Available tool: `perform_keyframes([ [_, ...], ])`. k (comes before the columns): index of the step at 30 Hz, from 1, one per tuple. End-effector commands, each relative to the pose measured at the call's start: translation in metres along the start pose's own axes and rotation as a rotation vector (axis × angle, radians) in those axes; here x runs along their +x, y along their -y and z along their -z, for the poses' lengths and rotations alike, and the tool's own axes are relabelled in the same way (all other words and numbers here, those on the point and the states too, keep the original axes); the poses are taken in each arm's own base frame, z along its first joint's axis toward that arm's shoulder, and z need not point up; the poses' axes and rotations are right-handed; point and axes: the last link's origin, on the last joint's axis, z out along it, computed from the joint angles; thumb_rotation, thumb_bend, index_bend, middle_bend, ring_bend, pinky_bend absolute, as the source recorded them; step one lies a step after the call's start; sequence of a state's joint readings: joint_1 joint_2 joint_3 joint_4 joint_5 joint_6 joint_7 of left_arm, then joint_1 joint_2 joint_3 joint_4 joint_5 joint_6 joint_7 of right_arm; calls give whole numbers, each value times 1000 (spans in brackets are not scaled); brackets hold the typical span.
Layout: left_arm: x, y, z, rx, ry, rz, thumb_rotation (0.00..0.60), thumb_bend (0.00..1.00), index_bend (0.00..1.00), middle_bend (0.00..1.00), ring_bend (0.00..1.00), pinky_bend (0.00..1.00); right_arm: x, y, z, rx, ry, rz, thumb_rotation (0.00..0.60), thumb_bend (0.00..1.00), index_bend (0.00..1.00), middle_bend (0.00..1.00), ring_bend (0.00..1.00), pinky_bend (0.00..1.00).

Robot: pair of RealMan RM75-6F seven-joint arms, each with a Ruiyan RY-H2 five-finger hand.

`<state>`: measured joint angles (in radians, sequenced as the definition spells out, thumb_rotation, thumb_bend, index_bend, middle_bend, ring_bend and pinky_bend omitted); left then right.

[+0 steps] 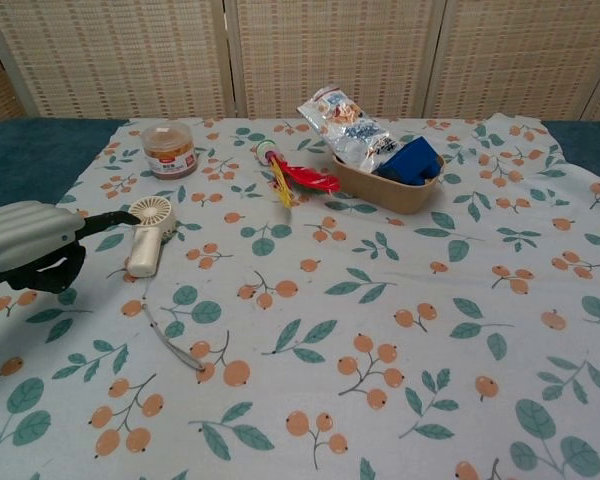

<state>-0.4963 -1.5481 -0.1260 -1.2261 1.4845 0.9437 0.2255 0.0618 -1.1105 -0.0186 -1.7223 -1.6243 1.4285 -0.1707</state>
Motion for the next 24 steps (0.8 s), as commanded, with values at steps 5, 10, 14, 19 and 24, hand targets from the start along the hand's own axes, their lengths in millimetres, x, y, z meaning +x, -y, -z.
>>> perform_keyframes([
  [5,0,3,-9,12,1,-1,600,883,0,894,855,1000,0,-1,-1,-8,-3,4,600,184,0,0,0,0],
  [10,-4,0,-9,1,12,-15,600,884,0,894,855,1000,0,-1,-1,-11,-4,5,600,185,0,0,0,0],
  [14,-5,-2,-11,-4,17,-29,600,882,0,893,855,1000,0,-1,-1,-11,-1,6,600,184,0,0,0,0],
  [19,-4,0,-14,6,14,-32,600,883,0,894,855,1000,1,-2,-1,-14,-3,6,600,184,0,0,0,0],
  [24,-6,0,-12,6,23,-43,600,882,0,896,855,1000,2,-2,-1,-16,-6,4,600,184,0,0,0,0],
])
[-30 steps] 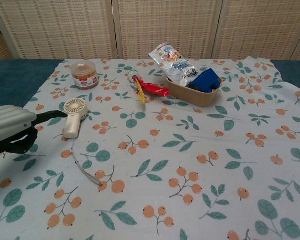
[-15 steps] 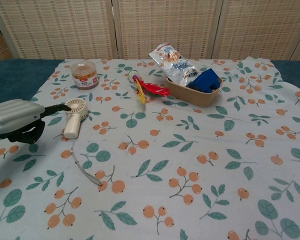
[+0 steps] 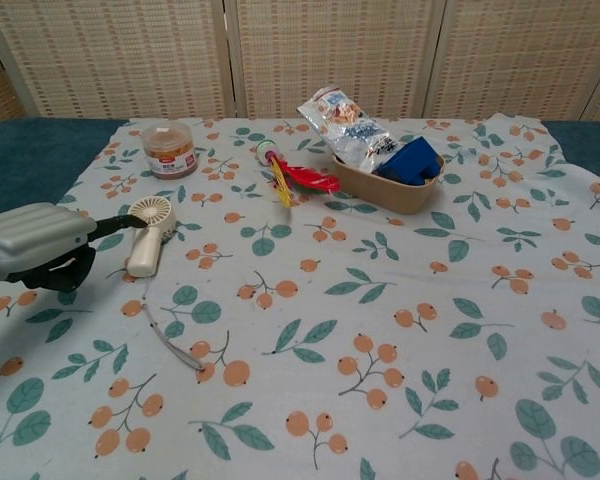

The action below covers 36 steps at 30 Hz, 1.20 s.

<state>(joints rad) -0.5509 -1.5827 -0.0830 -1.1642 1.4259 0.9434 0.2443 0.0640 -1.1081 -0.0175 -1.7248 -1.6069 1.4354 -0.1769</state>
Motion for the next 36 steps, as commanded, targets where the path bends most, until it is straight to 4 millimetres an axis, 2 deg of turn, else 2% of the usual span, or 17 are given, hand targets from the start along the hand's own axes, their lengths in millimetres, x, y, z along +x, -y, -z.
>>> perform_keyframes([
  [1,-1,0,1,-1,4,-4,600,882,0,896,855,1000,0,0,0,0,-1,0,600,184,0,0,0,0],
  [28,-17,1,1,1,56,-77,600,881,0,900,855,1000,1,0,1,-3,-7,1,600,184,0,0,0,0],
  [31,-9,0,2,3,13,-73,600,880,0,899,855,1000,2,0,1,-4,-9,1,600,184,0,0,0,0],
  [34,7,-5,10,-17,-91,-48,600,868,0,884,845,1000,2,0,3,0,-11,1,600,184,0,0,0,0],
  [36,22,-9,21,-38,-176,-16,600,812,0,852,819,1000,3,1,4,4,-11,1,600,184,0,0,0,0],
])
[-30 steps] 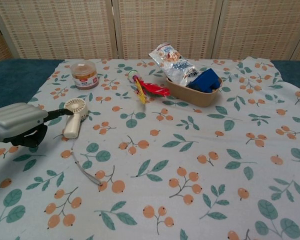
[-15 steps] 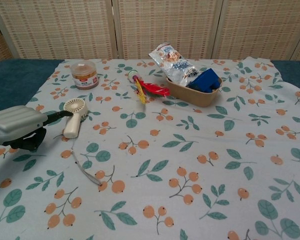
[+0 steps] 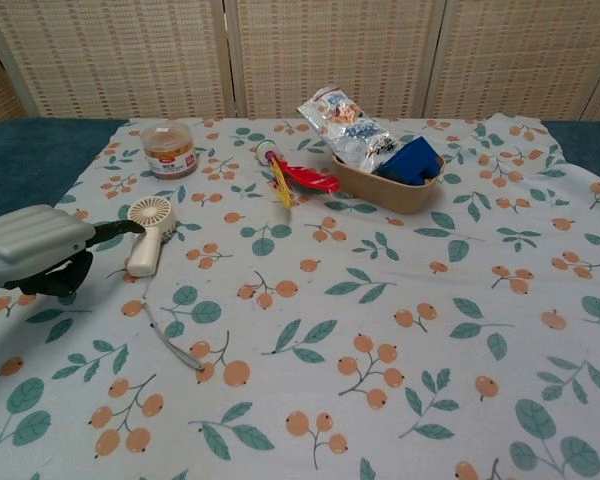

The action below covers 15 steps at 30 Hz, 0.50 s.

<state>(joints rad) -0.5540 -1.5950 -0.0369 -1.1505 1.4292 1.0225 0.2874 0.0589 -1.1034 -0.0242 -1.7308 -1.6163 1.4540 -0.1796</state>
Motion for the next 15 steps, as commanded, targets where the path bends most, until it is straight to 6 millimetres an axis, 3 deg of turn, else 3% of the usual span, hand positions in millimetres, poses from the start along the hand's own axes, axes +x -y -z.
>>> perform_keyframes([
  [1,31,-7,20,-36,-172,62,600,772,0,831,803,1000,1,1,2,5,-1,0,600,184,0,0,0,0],
  [5,52,-7,67,-40,-262,113,600,595,0,689,688,937,3,3,6,17,-4,-7,600,184,0,0,0,0],
  [7,51,-4,102,-21,-217,169,600,498,0,459,452,700,5,4,9,24,-6,-14,600,184,0,0,0,0],
  [9,49,6,153,50,-133,225,600,426,0,131,109,309,7,3,10,24,-8,-24,600,184,0,0,0,0],
  [10,50,11,175,92,-127,249,600,407,0,50,30,204,9,2,11,21,-8,-30,600,183,0,0,0,0],
  [11,53,18,202,150,-145,290,600,391,0,4,0,138,11,1,12,18,-9,-37,600,184,0,0,0,0],
  [13,58,31,236,234,-177,290,589,372,0,0,0,107,14,0,13,18,-12,-50,600,184,0,0,0,0],
  [15,65,41,254,283,-218,318,514,355,0,0,0,85,16,-1,14,16,-8,-63,600,184,0,0,0,0],
])
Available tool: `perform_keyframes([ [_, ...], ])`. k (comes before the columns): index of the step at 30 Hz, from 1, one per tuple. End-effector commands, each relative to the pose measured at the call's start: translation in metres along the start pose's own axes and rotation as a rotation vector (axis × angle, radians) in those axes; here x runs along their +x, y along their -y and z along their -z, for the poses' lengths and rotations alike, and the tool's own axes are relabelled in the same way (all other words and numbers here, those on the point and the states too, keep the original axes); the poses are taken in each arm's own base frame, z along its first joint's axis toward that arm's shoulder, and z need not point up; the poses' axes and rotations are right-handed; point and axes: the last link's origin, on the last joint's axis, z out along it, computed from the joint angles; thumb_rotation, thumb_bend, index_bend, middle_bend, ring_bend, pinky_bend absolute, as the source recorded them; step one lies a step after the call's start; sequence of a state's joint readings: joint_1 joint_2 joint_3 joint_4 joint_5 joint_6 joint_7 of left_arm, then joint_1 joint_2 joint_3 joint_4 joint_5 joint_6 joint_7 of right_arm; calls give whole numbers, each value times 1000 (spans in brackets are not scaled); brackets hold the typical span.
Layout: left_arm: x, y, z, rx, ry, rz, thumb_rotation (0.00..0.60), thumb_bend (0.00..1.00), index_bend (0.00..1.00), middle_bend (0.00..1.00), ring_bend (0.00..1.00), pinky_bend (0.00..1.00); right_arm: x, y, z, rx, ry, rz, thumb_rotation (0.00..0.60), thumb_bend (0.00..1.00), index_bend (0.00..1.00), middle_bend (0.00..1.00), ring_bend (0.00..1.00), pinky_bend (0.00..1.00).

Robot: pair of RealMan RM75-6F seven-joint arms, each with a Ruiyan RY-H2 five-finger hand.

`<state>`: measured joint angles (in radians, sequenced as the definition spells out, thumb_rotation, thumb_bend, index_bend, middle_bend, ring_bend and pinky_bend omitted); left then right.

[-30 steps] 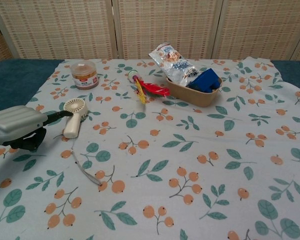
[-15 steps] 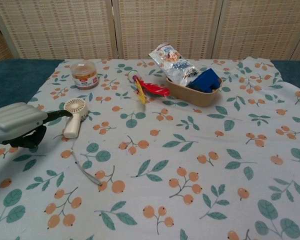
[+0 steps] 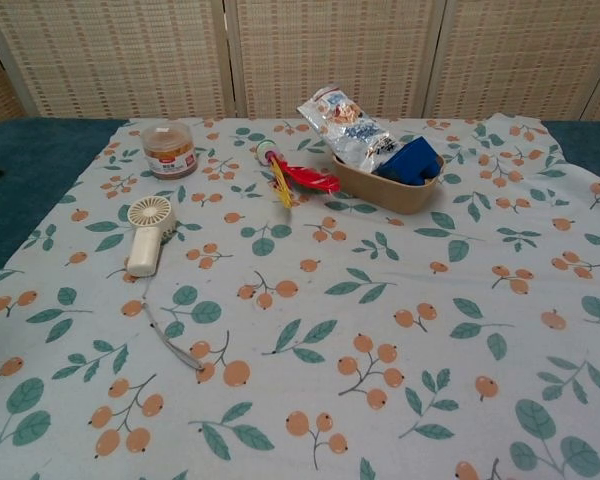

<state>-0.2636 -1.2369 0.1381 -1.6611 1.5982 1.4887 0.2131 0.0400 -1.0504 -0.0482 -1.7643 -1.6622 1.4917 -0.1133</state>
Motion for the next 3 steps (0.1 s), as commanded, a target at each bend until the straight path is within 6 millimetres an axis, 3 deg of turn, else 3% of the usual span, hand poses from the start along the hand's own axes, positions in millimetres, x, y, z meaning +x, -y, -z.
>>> perform_keyframes([
  [1,39,35,95,213,-70,59,471,353,0,0,0,83,3,-1,3,-3,9,-17,600,184,0,0,0,0],
  [3,45,40,102,238,-85,58,458,352,0,0,0,83,4,1,5,7,16,-35,600,184,0,0,0,0],
])
